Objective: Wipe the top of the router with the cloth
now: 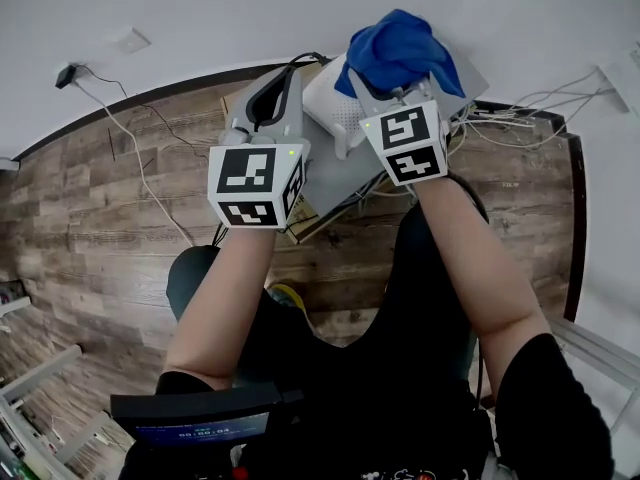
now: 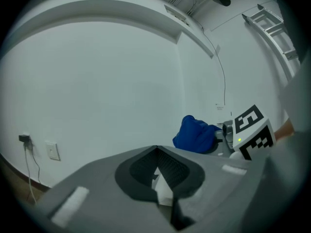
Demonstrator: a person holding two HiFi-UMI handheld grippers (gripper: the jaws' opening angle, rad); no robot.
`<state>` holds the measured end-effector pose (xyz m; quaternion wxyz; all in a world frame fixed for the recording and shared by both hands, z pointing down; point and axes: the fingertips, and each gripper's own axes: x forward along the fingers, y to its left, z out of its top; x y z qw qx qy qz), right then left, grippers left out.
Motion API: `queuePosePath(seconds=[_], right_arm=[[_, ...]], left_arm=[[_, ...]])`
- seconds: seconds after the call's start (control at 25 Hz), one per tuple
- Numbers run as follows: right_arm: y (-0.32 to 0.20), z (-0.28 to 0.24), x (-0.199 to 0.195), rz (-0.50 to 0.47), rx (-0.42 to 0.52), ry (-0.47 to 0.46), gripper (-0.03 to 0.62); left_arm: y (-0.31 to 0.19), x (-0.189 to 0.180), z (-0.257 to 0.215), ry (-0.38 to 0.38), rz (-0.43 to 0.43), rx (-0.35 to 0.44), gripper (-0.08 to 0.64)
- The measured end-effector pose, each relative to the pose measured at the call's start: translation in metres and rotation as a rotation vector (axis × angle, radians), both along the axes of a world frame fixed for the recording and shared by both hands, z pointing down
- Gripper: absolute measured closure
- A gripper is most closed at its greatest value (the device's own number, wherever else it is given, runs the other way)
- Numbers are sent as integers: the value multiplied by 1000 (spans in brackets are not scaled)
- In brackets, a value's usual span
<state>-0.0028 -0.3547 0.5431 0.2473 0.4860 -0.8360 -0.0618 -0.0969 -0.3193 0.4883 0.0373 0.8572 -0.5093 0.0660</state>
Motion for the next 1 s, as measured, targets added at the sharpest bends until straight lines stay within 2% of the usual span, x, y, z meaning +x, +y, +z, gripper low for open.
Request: queuePosePath(seconds=[0.24,0.48,0.68,1.0], right_arm=[[5,2,-27,-86,-27,-27,417],[24,0,-34,-138,-27,-45,417],[37,0,-7,-114,-31,-63,417],[27,4,57,-4,-38,-77,417]], left_arm=[[-2,-2,11,-24,-9,-27,558],[-7,10,15,-43,14,-25,558],[-17,34,11,-56,58,-17,558],[-27,60,11,-75,124,-30,558]])
